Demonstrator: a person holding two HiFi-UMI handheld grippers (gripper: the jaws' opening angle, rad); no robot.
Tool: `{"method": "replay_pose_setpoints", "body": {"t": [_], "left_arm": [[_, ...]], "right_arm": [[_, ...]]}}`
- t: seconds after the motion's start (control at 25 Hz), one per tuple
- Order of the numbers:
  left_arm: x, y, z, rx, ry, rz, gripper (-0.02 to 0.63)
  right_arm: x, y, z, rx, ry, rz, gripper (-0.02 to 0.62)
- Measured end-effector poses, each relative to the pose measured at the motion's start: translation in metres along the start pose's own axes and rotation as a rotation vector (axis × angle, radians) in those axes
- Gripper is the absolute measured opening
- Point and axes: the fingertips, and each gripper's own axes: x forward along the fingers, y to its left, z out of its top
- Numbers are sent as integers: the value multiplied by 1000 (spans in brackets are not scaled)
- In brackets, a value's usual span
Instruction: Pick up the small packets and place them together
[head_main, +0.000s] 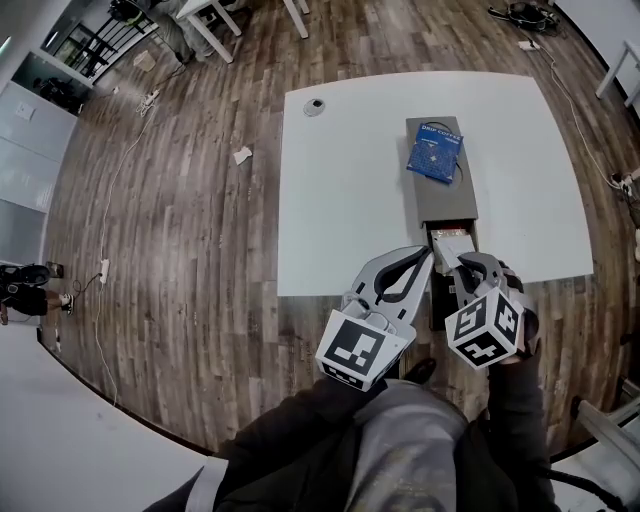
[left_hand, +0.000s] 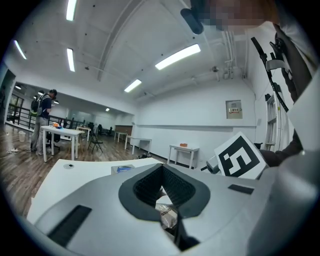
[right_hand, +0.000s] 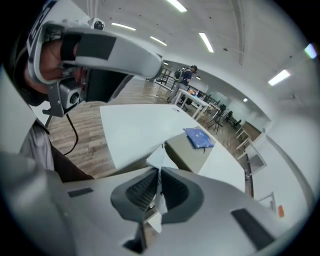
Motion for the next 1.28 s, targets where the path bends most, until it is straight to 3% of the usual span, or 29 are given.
{"method": "replay_pose_setpoints", "body": {"t": [0.28,0.48,0.92,1.28], "left_arm": [[-15,-30,15,41,-34,-16,2],[-13,-22,17,48,-31,-7,2],[36,58,42,63,-31,11,2],[69,119,32,33,16,31,2]], "right_arm": [[-36,1,2,21,-58,-57,15],[-40,-12,13,34,-93,-86,15],[7,-104,64,70,-119,-171,15],[69,-140,77,117,-74,-121,15]]}}
